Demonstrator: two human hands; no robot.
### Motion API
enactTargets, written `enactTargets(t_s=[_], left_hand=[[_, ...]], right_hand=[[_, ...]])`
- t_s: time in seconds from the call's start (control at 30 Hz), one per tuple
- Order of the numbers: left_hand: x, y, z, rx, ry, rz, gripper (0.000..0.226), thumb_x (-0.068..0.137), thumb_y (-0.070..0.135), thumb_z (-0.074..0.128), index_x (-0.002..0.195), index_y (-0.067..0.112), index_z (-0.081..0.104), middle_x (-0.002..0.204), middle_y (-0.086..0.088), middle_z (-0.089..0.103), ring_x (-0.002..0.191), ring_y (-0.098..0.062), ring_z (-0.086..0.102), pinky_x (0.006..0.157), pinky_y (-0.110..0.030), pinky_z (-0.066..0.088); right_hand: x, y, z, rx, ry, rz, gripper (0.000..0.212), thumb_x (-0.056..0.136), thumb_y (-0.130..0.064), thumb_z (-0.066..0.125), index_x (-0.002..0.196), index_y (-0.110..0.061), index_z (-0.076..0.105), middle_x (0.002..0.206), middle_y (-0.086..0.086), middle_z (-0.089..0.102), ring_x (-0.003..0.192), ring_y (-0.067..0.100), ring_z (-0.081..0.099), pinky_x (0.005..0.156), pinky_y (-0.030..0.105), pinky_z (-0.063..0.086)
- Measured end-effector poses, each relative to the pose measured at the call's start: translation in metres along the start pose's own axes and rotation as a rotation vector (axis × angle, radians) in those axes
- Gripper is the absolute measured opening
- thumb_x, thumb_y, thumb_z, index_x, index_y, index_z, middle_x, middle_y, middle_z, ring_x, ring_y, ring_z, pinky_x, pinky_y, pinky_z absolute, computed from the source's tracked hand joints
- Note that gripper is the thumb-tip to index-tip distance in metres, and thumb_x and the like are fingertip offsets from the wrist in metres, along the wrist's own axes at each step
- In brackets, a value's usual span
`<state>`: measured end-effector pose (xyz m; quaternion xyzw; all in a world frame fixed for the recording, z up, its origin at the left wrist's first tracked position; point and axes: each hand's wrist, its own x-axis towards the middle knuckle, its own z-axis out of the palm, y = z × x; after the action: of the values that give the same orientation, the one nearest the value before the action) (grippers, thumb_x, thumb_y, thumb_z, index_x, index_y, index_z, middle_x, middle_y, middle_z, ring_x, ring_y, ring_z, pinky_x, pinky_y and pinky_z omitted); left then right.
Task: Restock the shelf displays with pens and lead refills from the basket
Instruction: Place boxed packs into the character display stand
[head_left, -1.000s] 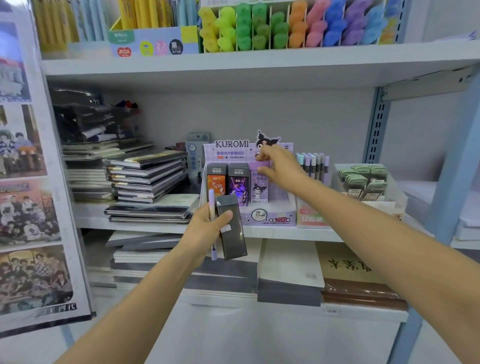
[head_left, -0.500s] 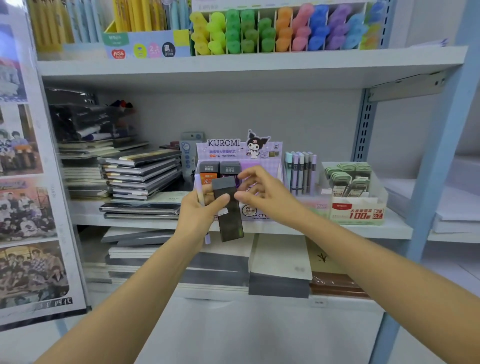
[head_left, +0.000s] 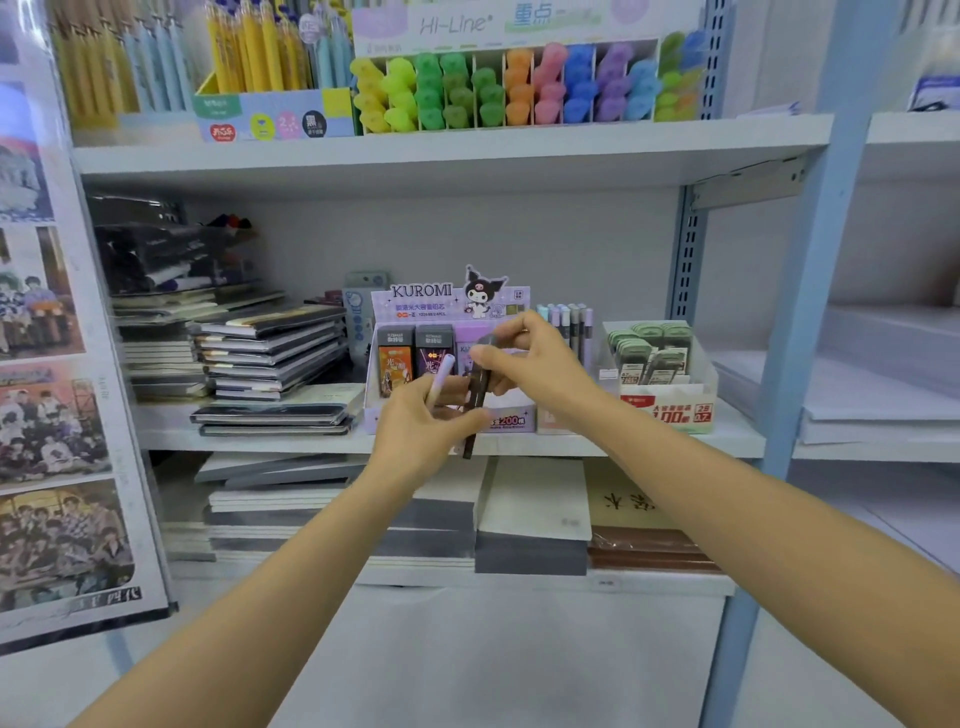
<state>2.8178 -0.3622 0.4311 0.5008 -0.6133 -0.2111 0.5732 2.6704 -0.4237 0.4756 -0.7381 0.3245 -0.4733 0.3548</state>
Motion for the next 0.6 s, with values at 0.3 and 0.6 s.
enactTargets(t_s=[0.3, 0.6], left_hand=[[0.008, 0.002, -0.011, -0.339, -0.161, -0.165, 0.016, 0.093, 0.01, 0.06, 0.104, 0.004, 0.07, 0.091, -0.009, 0.07, 0.072, -0.016, 0.052, 0.054, -0.015, 0.036], [0.02, -0.014, -0.009, -0.115, -0.013, -0.27, 0.029, 0.101, 0.015, 0.038, 0.123, 0.01, 0.056, 0.117, -0.009, 0.061, 0.093, -0.014, 0.057, 0.078, -0.028, 0.041]], right_hand=[[0.005, -0.008, -0.025, -0.045, -0.134, -0.058, 0.031, 0.092, -0.023, 0.064, 0.123, -0.024, 0.06, 0.084, 0.003, 0.068, 0.063, 0.007, 0.056, 0.06, 0.019, 0.046], [0.037, -0.021, -0.045, -0.291, 0.101, -0.116, 0.021, 0.094, -0.014, 0.06, 0.114, -0.007, 0.058, 0.105, 0.016, 0.069, 0.091, 0.024, 0.066, 0.082, 0.039, 0.053]])
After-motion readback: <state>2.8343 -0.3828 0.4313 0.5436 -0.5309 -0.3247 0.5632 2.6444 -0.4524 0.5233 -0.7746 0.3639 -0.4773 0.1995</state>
